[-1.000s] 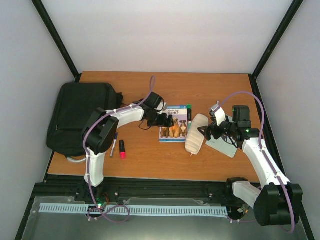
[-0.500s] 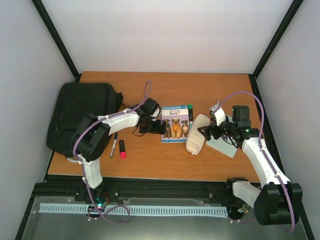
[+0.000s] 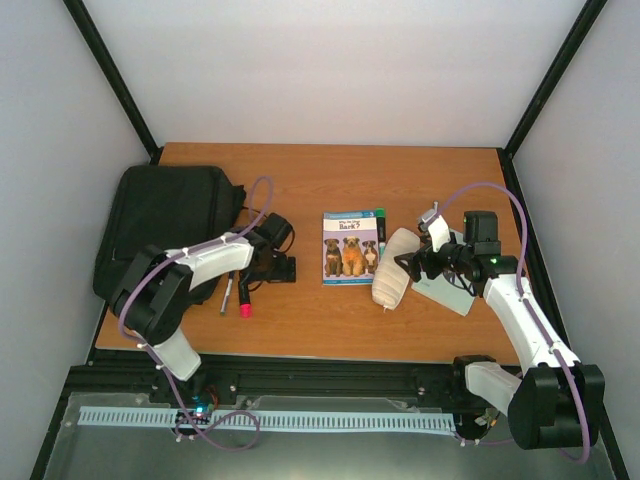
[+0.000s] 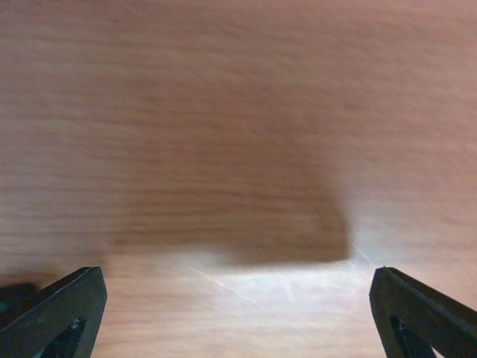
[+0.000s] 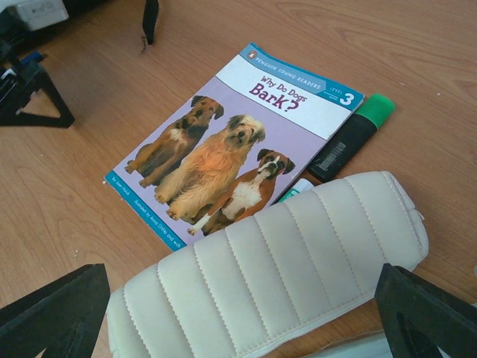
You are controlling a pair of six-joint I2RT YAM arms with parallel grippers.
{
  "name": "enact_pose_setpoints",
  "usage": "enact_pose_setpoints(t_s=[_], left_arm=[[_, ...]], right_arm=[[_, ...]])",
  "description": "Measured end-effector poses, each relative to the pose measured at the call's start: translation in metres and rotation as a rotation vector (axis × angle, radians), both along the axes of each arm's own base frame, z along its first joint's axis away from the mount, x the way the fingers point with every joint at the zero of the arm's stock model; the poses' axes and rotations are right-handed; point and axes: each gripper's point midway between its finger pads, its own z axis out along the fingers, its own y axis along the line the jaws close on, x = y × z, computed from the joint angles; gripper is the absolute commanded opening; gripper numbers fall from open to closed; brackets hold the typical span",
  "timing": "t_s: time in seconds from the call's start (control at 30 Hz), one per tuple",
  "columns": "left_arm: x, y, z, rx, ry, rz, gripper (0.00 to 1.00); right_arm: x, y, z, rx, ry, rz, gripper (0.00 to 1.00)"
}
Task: Pack the student bag
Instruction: Move the book to the center of the board, then adjust the stationery at the center of the board.
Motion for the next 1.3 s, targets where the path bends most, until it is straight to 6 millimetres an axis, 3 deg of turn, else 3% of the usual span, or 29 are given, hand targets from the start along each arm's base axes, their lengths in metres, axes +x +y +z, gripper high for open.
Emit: enact_pose_setpoints(t_s=[0.2,0.33,0.43,0.73,0.97,1.3], left_arm=[[0.022,0.031,0.01,0.082,-0.062,0.091,1.0],[0.036,0.046,0.03,0.163,-0.122,0.118,1.0],[0.037,0.055,0.037,0.204,-0.138,0.133,1.0],[0.024,0.071,0.021,0.249,-0.076,0.143,1.0],[0.017,0.071,-0.002,0.243,-0.006,0.139,1.0],[0.019,0.067,-0.003,0.198,-0.029,0.141,1.0]], right_arm=[[-0.001,0.0,0.0,0.0,0.003,0.002,1.0],[-0.001,0.0,0.0,0.0,0.003,0.002,1.0],[-0.001,0.0,0.0,0.0,0.003,0.002,1.0],[-0.001,0.001,0.0,0.002,0.002,0.007,1.0],[-0.001,0.001,-0.003,0.001,0.011,0.009,1.0],[-0.001,0.002,-0.006,0.0,0.02,0.014,1.0]])
